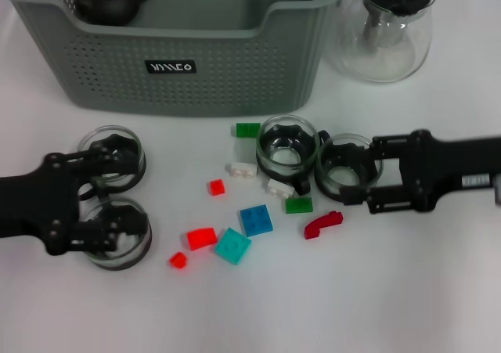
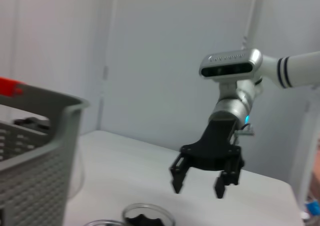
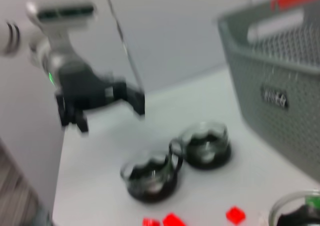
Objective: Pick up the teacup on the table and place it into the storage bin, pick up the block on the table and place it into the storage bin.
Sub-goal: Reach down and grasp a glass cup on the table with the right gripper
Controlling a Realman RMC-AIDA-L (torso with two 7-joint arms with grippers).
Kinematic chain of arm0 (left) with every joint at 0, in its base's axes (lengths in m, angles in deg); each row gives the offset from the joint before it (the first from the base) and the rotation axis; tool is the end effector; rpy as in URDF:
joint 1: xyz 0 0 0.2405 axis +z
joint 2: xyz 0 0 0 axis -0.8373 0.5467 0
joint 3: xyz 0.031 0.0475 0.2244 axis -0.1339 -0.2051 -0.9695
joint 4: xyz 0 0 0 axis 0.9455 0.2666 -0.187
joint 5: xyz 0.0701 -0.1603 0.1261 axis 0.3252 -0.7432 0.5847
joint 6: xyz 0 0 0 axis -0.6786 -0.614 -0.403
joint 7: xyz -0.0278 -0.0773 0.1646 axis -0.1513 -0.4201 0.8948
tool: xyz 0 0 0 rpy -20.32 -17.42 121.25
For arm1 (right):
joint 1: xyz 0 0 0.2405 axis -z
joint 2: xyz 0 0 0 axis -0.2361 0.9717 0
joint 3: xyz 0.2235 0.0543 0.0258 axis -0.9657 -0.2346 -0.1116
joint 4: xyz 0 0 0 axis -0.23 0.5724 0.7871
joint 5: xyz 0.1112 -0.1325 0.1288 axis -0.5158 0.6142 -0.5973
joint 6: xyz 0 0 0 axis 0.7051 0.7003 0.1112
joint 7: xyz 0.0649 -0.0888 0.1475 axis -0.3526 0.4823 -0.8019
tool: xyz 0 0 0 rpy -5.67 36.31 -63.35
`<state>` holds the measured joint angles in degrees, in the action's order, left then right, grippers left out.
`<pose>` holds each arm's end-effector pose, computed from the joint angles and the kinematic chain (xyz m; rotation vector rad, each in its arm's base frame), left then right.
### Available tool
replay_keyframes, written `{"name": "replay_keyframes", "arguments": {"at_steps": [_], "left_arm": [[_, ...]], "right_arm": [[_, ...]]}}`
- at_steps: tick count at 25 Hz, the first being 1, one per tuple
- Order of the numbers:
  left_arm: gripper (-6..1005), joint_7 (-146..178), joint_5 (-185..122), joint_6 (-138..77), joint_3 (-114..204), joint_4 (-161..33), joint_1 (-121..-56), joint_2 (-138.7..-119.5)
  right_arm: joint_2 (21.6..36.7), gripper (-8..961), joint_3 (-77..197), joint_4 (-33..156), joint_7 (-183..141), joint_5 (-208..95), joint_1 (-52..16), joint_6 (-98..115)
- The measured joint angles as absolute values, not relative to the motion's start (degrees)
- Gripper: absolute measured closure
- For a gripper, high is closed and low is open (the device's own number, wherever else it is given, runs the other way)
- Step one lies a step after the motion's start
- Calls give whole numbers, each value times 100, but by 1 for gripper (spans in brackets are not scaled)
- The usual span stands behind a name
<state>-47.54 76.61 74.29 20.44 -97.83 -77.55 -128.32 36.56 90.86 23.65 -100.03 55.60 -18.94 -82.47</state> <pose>-0.2697 0.2472 0.0230 -2.8154 -0.4488 -0.8895 0.2222 0.3087 -0.0317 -2.9891 0.5861 0.5682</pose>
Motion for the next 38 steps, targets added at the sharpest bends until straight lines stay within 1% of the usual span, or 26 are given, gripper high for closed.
{"name": "replay_keyframes", "arguments": {"at_steps": [3,4,8,11,12,17,23,32,38], "left_arm": [[157,-4753,7685,7466,2286,-9832,-7624,-12824],[157,-4749,7689,7449,2310,-9837,-7604,-12827],[157,-4729,7700,7345,2299,-9819,-7590,-12860],[157,-4725,7703,7314,2277,-9805,-7608,-12878],[157,-4724,7703,7313,2277,-9804,-7612,-12883],[157,-4722,7704,7310,2303,-9801,-7599,-12901],[157,-4722,7696,7300,2315,-9787,-7581,-12912],[158,-4725,7697,7176,2321,-9729,-7593,-12917],[158,-4746,7699,7168,2323,-9728,-7606,-12922]], "right_arm": [[3633,224,10079,1018,-11472,5996,-2265,-8564],[3633,224,10079,1018,-11472,5996,-2265,-8564],[3648,225,10933,-206,-12445,6333,-2623,-9054],[3664,226,11586,-757,-12969,6606,-2814,-9088],[3664,253,11798,-843,-13069,6722,-2861,-9049],[3673,387,12791,-900,-13546,7212,-2991,-8530],[3672,393,13544,-710,-13817,7345,-2951,-7887],[3690,397,14308,133,-14036,7346,-2907,-6641],[3697,412,14684,387,-14236,7361,-2889,-6320]]}}
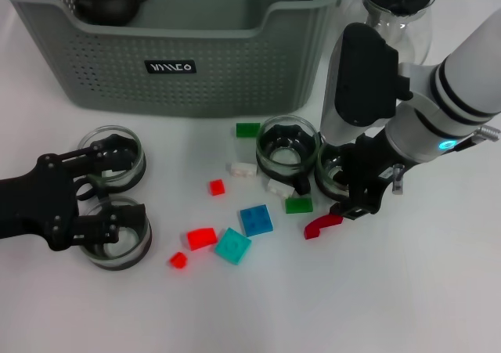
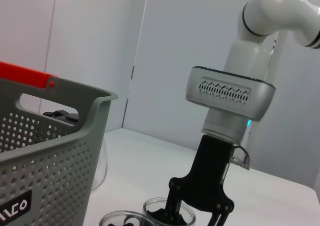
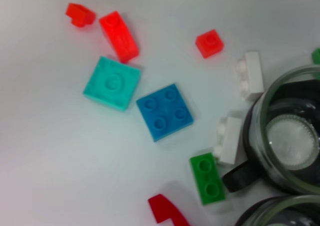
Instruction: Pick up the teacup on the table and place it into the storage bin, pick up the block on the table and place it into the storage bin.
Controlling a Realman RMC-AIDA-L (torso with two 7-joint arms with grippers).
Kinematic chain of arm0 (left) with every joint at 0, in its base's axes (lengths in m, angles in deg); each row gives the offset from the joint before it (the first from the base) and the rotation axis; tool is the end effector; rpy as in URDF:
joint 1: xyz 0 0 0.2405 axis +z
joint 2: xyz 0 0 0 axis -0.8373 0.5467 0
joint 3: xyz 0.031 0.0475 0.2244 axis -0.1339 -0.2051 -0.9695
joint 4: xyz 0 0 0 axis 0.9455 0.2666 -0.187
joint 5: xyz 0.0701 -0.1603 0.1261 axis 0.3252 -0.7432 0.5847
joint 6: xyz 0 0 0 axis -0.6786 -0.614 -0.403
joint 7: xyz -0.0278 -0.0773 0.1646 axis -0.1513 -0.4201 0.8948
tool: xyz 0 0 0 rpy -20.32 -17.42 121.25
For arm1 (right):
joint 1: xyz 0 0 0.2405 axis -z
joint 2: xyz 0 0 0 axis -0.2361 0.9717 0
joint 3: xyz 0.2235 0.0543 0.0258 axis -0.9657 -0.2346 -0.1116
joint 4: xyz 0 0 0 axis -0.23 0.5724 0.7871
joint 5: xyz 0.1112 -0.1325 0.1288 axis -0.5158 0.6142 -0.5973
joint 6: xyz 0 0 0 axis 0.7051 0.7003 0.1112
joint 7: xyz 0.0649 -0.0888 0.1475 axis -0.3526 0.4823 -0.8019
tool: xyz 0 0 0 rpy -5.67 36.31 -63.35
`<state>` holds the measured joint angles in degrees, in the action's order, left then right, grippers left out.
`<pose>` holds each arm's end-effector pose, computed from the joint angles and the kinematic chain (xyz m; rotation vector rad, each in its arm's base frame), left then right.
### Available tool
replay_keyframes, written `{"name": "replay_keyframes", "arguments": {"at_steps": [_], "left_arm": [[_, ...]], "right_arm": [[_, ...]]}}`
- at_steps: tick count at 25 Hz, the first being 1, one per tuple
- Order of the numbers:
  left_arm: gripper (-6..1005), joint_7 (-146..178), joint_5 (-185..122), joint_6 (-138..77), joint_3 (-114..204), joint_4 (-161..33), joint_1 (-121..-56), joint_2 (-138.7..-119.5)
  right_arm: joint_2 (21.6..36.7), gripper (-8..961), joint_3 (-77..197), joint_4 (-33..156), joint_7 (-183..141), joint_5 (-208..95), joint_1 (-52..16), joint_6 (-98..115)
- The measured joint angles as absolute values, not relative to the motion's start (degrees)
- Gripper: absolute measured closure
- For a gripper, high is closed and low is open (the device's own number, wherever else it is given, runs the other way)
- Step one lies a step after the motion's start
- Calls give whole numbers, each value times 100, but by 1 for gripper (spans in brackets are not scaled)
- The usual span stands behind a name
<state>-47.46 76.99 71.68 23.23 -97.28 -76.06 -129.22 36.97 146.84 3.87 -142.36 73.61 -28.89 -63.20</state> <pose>-0.2806 0.2469 0.0202 -2.7313 -0.5219 -0.8791 0.1680 0.3407 -0.1035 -2.9416 0.2021 -0.7479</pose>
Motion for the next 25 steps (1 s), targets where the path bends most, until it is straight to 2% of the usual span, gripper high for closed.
{"name": "replay_keyframes", "arguments": {"at_steps": [3,9,15,20,25], "left_arm": [[158,-4752,7696,7168,2323,-9728,-7612,-12923],[158,-4754,7682,7169,2322,-9728,-7619,-12923],[158,-4757,7662,7165,2322,-9728,-7622,-12923],[158,-4757,7658,7161,2322,-9729,-7628,-12923],[158,-4757,7658,7160,2333,-9728,-7623,-12924]], "right_arm": [[3698,433,14801,319,-14285,7377,-2813,-6213],[3686,660,14780,200,-14306,7379,-2783,-6278],[3675,780,14571,-62,-14290,7359,-2782,-6705],[3648,880,13382,-410,-13876,6601,-2797,-7771],[3632,900,11653,-573,-13340,4973,-2893,-8923]]}}
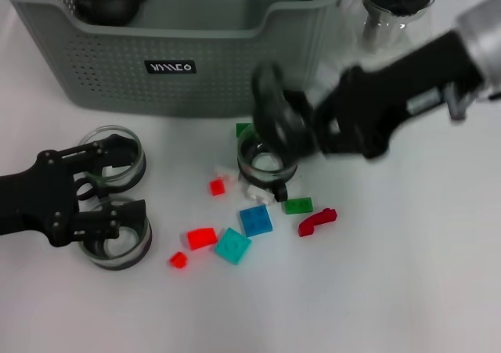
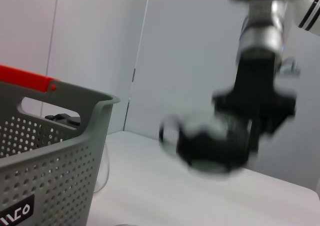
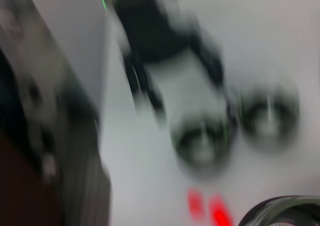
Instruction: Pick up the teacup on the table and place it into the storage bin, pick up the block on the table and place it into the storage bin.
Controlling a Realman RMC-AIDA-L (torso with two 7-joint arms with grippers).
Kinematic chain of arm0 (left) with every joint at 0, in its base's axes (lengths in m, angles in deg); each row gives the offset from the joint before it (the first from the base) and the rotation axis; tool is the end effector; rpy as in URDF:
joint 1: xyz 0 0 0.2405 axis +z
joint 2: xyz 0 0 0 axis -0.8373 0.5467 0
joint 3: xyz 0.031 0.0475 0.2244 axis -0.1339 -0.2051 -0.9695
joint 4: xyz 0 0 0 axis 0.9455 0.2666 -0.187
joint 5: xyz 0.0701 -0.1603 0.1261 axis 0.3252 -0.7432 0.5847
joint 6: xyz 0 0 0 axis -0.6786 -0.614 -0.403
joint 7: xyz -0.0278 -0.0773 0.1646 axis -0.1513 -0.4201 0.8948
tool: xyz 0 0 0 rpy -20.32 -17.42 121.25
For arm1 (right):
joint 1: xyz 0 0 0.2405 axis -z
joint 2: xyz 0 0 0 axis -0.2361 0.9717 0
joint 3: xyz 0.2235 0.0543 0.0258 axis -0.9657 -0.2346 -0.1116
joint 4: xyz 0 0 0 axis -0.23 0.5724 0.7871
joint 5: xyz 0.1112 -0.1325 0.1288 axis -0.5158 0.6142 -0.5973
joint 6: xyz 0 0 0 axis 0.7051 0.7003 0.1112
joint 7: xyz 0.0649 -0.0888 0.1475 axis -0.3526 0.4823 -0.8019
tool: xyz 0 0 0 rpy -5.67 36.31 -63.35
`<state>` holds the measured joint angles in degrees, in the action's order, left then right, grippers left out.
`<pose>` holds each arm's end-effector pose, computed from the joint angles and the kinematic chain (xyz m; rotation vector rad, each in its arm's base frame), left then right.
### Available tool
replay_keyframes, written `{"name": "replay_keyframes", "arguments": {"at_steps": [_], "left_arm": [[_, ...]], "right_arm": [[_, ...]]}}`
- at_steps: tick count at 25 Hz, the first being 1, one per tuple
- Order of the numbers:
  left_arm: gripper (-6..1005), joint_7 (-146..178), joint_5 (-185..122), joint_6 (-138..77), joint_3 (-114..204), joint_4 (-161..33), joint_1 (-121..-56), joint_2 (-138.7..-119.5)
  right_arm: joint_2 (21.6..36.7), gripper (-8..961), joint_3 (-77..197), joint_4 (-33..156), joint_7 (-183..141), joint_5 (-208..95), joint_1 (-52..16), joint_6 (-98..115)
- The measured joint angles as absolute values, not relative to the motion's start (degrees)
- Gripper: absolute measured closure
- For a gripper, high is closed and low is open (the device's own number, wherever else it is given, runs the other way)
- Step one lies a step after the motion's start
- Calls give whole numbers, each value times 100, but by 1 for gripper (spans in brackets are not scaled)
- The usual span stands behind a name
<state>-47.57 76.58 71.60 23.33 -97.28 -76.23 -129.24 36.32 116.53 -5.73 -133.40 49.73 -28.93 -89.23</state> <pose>-0.2794 0.2488 0.0209 -2.7240 -0.5178 -0.8859 0.0849 0.3221 -0.0153 3.0082 -0.2845 -0.1193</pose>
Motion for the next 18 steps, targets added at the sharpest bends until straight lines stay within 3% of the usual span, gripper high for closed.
{"name": "replay_keyframes", "arguments": {"at_steps": [9,14,18], "left_arm": [[159,-4757,7659,7160,2393,-9728,-7650,-12982],[159,-4764,7660,7160,2393,-9728,-7675,-13021],[159,-4768,7659,7160,2392,-9728,-7688,-13053]], "right_arm": [[3674,900,12044,-650,-13839,4146,-3076,-6305],[3650,899,12400,252,-15047,5299,-4142,-4400],[3641,899,12336,1863,-15804,6469,-5415,-3424]]}}
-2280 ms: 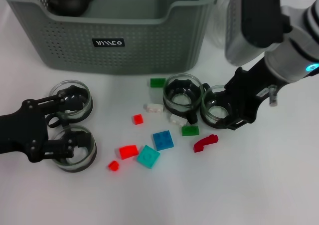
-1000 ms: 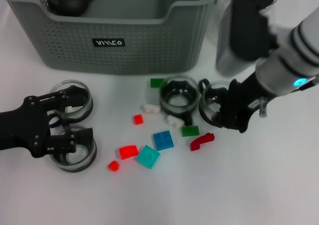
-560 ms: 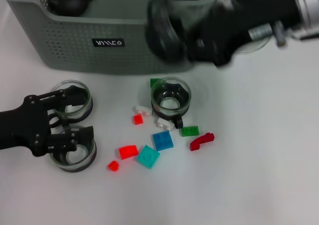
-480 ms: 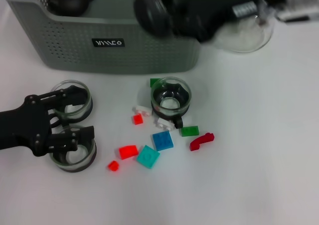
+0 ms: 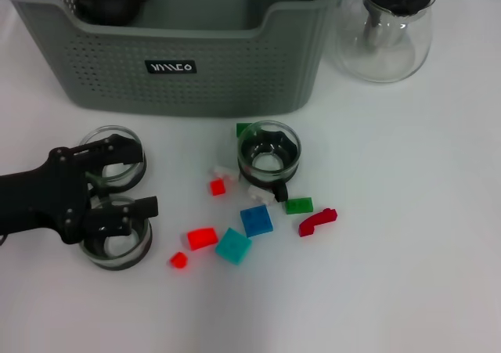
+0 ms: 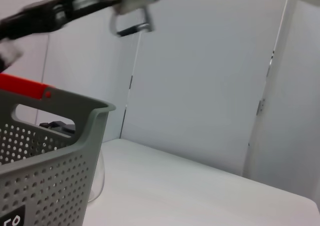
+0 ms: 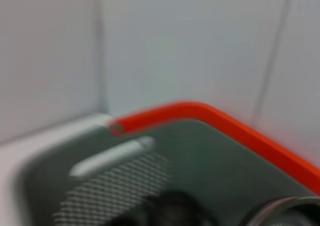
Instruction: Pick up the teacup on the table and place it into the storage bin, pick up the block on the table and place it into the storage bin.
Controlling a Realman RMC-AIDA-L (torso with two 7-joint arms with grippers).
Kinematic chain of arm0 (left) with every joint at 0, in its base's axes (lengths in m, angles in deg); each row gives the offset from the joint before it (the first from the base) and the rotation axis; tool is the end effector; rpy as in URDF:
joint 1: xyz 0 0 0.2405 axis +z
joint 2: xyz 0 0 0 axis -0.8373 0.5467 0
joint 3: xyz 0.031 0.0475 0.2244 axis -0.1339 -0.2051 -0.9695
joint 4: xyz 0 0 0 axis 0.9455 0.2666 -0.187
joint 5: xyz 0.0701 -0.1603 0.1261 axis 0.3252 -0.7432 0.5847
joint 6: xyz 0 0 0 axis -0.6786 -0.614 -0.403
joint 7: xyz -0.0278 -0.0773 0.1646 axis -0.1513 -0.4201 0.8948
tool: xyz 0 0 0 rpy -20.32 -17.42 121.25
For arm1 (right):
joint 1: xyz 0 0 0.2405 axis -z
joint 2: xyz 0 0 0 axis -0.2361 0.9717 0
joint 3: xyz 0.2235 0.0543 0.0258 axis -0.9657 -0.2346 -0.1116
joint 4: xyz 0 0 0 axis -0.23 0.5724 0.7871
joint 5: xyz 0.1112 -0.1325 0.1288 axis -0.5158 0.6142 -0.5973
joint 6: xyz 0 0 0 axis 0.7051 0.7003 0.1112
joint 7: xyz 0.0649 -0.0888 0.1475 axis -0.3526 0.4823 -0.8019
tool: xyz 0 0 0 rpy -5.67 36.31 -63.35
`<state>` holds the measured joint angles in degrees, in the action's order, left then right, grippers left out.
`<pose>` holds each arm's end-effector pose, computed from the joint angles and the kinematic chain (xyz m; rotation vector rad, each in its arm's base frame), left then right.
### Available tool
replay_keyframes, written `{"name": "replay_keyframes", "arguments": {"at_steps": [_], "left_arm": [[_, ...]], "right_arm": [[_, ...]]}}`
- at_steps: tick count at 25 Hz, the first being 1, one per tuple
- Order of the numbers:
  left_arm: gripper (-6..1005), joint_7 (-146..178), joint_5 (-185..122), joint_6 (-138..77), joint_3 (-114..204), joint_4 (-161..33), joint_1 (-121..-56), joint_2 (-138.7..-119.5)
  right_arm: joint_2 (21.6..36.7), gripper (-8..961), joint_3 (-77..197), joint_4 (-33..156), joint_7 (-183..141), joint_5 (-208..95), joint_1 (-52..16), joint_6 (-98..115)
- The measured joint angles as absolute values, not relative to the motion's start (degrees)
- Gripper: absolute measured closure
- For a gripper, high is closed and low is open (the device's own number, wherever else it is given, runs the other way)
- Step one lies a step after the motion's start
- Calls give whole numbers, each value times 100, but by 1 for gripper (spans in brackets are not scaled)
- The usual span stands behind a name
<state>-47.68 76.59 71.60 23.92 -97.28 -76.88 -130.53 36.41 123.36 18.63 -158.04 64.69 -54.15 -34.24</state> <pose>-0.2723 0.2509 0.0145 -2.7189 -0.5156 -0.9221 -0.0117 0.4827 -0.0604 -2.5355 0.5226 0.2161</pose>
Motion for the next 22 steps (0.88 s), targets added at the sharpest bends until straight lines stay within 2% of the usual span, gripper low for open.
{"name": "replay_keyframes", "arguments": {"at_steps": [4,6,12,22], "left_arm": [[159,-4883,7671,7159,2392,-9728,-7677,-13072],[159,-4947,7673,7144,2392,-9728,-7663,-13073],[159,-4985,7689,7107,2392,-9700,-7669,-13080],[160,-4986,7704,7006,2357,-9667,-7759,-13087]], "right_arm": [[3661,899,12083,3568,-16251,7376,-6350,-2303],[3676,899,12076,3759,-16219,7395,-6414,-2125],[3705,900,12136,4429,-16045,7350,-6382,-1843],[3674,832,12107,4437,-15744,7067,-6112,-2111]]}}
